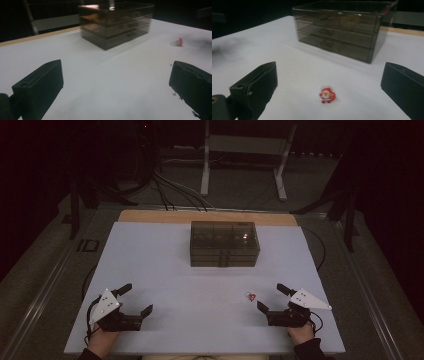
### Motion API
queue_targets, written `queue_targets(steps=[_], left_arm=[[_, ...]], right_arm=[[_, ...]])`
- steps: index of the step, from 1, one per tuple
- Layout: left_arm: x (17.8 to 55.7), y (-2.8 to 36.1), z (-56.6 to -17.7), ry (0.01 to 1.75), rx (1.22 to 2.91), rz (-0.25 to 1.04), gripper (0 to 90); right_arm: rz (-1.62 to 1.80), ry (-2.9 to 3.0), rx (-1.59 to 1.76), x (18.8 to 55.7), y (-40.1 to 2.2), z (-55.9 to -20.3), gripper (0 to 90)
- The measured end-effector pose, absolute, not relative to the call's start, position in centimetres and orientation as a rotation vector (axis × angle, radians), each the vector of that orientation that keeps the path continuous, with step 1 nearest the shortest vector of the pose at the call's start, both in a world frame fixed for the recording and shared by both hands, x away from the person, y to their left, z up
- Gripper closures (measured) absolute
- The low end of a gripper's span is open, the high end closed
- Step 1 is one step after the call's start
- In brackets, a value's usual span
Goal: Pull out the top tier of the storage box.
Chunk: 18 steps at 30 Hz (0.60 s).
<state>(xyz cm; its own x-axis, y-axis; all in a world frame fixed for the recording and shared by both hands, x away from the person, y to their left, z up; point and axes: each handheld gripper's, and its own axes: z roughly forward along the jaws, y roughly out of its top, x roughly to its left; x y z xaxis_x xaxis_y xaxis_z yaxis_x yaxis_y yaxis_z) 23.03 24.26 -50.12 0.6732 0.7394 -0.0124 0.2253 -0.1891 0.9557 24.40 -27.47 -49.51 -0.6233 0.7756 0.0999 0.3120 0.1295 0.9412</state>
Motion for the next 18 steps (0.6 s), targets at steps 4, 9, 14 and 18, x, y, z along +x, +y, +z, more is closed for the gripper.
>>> queue_targets(steps=[4,9,14,18], left_arm=[[22.8,23.76,-49.85,0.713,1.762,0.532,0.2],[22.71,24.01,-49.62,0.729,1.749,0.558,0.2],[22.97,24.22,-49.52,0.742,1.747,0.591,0.2],[23.08,24.22,-49.63,0.751,1.777,0.6,0.2]], right_arm=[[1.505,1.958,1.016,24.08,-27.72,-49.22,1.3],[1.508,1.903,1.017,23.89,-27.71,-48.98,1.4],[1.493,1.915,1.034,24.21,-27.6,-49.37,1.4],[1.491,1.913,1.031,24.3,-27.53,-49.45,1.4]])
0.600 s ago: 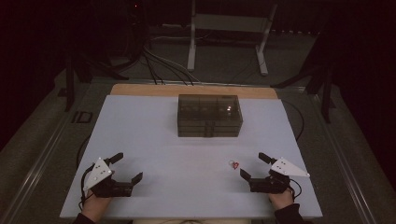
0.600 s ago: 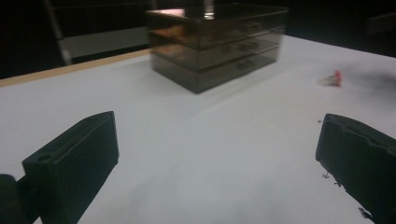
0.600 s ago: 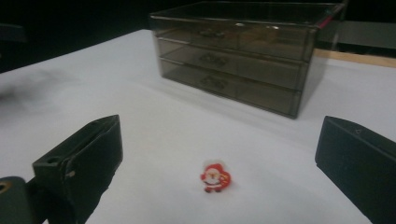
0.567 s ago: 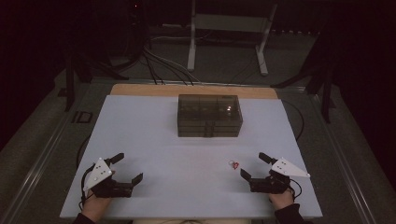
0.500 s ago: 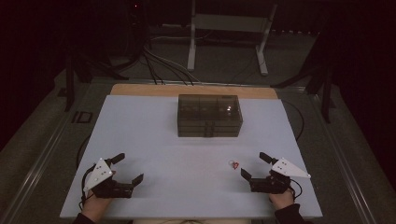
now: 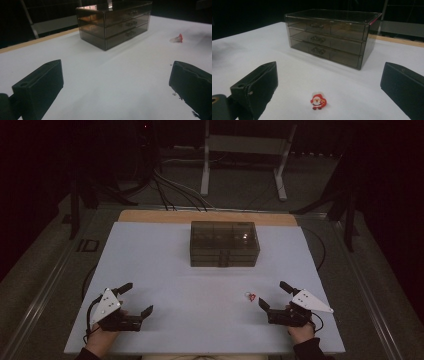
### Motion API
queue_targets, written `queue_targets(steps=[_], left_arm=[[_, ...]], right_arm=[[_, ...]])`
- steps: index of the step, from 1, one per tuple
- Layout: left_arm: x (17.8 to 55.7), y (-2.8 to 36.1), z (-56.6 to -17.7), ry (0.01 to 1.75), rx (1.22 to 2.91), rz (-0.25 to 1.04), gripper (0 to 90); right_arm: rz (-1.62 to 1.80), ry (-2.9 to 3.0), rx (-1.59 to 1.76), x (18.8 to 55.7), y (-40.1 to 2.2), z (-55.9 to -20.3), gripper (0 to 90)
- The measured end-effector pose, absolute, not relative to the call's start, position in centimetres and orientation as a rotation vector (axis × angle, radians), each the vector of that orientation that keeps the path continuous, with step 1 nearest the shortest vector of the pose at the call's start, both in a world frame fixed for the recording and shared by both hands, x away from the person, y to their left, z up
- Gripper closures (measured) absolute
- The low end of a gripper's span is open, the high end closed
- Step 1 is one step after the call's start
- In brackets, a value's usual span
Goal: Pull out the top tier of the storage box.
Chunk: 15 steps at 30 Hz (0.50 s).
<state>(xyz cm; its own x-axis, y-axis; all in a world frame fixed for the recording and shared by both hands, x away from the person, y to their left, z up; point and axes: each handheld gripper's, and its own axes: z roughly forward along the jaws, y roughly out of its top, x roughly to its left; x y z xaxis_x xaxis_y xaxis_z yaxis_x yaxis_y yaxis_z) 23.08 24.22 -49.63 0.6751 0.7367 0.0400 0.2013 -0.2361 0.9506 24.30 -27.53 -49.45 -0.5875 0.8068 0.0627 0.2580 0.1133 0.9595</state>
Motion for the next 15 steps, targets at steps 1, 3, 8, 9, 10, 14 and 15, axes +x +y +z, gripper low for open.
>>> queue_targets(steps=[1,3,8,9,10,14,15], left_arm=[[23.07,24.24,-49.63,0.75,1.774,0.6,0.2],[23.06,24.28,-49.59,0.748,1.768,0.601,0.2],[22.89,24.21,-49.28,0.738,1.757,0.616,0.2],[22.86,24.13,-49.34,0.736,1.765,0.611,0.2],[22.86,24.11,-49.35,0.735,1.769,0.611,0.2],[22.88,24.03,-49.21,0.728,1.758,0.608,0.2],[22.88,24.02,-49.19,0.725,1.756,0.61,0.2]], right_arm=[[1.486,1.915,1.03,24.29,-27.53,-49.46,1.4],[1.488,1.915,1.027,24.27,-27.54,-49.5,1.5],[1.494,1.918,1.025,24.15,-27.41,-49.49,1.6],[1.493,1.917,1.01,24.04,-27.26,-49.34,1.6],[1.492,1.912,1.007,23.96,-27.19,-49.25,1.6],[1.49,1.91,0.981,23.78,-26.94,-49.09,1.6],[1.497,1.908,0.976,23.76,-26.92,-49.06,1.6]])
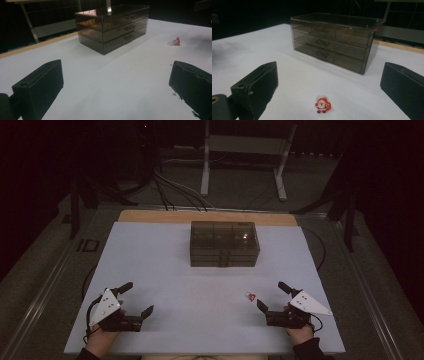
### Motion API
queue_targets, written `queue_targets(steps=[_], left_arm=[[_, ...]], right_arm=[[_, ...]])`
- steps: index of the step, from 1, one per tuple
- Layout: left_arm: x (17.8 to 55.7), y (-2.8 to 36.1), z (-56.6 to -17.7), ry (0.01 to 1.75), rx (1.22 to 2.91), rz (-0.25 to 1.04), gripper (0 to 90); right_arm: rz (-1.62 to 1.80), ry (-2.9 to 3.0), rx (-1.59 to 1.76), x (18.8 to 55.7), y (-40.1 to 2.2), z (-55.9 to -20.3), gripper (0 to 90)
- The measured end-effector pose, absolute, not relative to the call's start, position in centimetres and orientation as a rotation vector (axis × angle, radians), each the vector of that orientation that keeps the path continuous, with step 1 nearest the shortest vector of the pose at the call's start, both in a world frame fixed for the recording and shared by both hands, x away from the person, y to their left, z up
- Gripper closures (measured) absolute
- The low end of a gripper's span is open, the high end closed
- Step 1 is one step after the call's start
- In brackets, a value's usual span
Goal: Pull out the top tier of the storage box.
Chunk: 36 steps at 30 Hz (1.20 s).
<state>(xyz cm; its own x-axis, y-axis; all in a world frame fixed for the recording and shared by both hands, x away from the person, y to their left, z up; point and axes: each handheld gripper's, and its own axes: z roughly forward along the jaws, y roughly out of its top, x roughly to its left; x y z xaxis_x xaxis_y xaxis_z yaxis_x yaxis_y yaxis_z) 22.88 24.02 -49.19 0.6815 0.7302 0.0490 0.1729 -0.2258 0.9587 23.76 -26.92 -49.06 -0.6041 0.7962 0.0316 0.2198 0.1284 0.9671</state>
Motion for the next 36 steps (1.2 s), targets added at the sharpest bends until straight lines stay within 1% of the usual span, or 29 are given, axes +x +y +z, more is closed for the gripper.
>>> queue_targets(steps=[6,8,30,36], left_arm=[[22.9,24.1,-49.2,0.722,1.75,0.594,0.2],[22.9,24.1,-49.2,0.721,1.748,0.594,0.2],[22.9,24.3,-49.3,0.719,1.744,0.594,0.2],[22.8,24.3,-49.2,0.715,1.746,0.595,0.2]], right_arm=[[1.49,1.893,0.966,23.6,-26.9,-48.6,1.6],[1.474,1.901,0.938,23.5,-26.6,-48.0,1.6],[1.333,1.955,0.798,24.7,-26.7,-45.0,1.6],[1.277,1.962,0.735,25.1,-26.0,-44.2,1.6]])
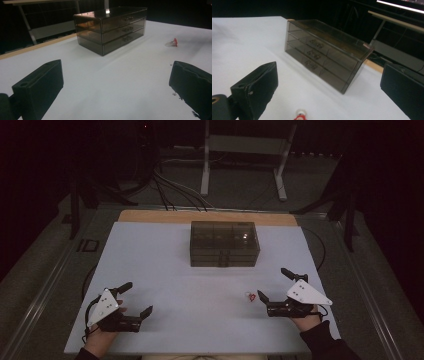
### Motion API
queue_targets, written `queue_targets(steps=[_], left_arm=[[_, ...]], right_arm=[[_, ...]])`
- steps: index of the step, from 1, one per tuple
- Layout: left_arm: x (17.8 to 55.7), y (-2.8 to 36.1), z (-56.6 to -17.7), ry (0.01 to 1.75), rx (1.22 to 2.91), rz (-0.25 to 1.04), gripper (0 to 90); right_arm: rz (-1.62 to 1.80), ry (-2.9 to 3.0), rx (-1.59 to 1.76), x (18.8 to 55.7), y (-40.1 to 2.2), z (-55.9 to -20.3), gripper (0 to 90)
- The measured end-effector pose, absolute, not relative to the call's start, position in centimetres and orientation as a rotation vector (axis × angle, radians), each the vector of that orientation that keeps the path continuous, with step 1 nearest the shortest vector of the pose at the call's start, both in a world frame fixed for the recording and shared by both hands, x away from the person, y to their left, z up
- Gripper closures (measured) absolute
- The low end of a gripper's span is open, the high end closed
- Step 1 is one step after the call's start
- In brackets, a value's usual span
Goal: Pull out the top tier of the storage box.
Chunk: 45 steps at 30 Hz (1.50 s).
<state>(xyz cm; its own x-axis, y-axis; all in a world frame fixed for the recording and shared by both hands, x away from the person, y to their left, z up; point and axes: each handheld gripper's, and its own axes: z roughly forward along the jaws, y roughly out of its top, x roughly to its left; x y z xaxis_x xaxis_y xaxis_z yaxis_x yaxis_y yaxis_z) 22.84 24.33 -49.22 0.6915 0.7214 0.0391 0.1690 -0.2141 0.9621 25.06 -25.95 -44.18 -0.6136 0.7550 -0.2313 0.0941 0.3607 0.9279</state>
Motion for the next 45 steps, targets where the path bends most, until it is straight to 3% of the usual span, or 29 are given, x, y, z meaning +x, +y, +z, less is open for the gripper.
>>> queue_targets(steps=[45], left_arm=[[22.6,24.6,-48.7,0.708,1.714,0.59,0.2]], right_arm=[[0.745,2.112,0.324,29.4,-17.9,-44.0,4.9]])
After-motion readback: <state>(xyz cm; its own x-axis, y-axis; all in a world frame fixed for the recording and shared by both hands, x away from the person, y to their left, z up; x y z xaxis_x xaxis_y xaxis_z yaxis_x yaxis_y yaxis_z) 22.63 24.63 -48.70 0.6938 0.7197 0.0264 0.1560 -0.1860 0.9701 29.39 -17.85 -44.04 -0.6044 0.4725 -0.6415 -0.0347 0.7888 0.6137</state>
